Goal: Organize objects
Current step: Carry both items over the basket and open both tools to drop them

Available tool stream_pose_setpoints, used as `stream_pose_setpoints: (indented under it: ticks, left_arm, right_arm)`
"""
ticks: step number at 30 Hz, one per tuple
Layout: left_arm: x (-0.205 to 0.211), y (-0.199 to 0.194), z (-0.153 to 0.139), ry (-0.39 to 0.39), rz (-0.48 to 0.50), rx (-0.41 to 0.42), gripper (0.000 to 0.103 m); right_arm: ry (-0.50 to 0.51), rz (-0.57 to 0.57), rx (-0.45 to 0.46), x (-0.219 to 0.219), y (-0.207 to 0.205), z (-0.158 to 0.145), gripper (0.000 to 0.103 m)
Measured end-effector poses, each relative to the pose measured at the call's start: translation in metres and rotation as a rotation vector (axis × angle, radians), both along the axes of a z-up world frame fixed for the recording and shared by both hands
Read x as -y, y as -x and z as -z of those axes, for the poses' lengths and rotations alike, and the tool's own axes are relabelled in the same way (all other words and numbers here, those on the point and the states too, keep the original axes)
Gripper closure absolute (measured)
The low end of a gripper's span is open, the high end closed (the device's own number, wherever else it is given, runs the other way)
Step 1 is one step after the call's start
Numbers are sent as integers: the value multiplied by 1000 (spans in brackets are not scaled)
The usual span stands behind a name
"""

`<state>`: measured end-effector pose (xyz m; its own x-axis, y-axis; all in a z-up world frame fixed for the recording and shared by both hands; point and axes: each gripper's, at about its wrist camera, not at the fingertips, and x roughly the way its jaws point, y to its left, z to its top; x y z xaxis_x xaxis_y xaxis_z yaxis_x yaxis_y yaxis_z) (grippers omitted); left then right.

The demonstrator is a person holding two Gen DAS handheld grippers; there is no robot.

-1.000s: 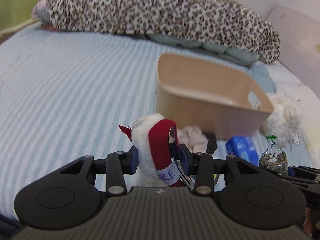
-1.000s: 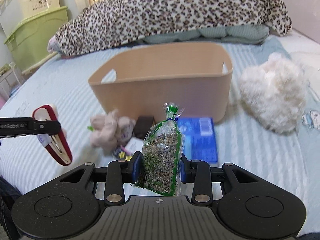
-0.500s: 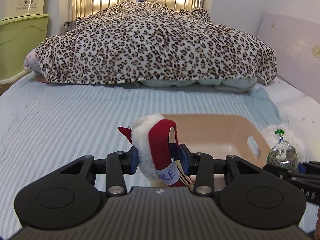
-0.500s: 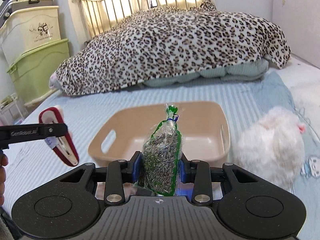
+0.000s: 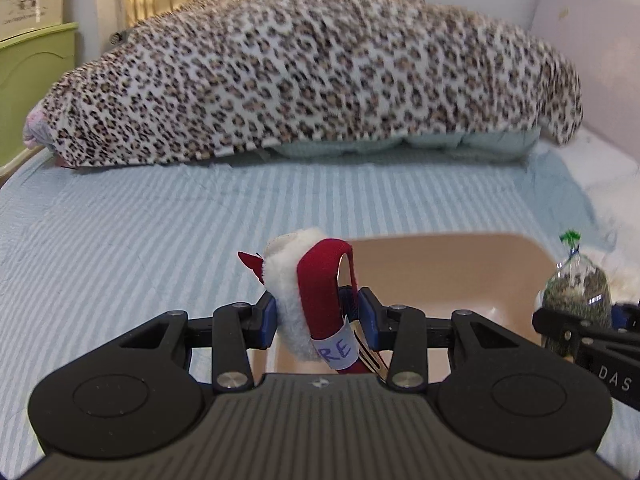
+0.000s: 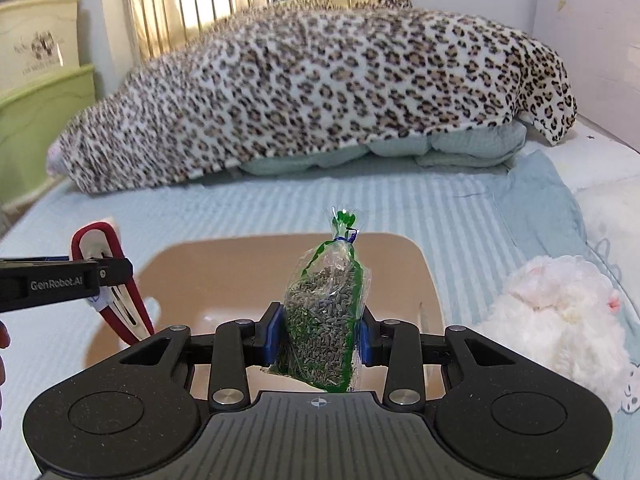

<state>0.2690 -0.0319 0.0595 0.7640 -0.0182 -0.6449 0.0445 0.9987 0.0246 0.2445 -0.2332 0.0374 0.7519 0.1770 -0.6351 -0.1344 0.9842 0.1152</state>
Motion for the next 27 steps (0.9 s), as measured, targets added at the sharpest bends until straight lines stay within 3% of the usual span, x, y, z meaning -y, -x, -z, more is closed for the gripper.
stream_pose_setpoints:
  ticks: [7,11,12,14,17,21,27]
  left_arm:
    - [10,-15,44,-8,8,-111,60]
    - [15,-12,50,-4,12,-125,57]
    - [16,-11,48,-6,17,-123,55]
    - [18,-6,42,-5,28,-117,54]
    - [18,6,27,4,48,-97,28]
    - [20,24,5,-25,38,-51,15]
    - [12,49,-10,-17,17,-41,13]
  right_arm:
    - [57,-23,-118,-6,-18,40,69]
    - [93,-35,-139,-11,-16,49,68]
    - [98,-36,-142,-12,-16,49,57]
    - [104,-33,-133,-12,-13,45,54]
    - [114,-14,-98,-7,-4,34,33]
    - [79,14,-54,5,13,13,23]
    - [92,20,-7,18,48,-7,8]
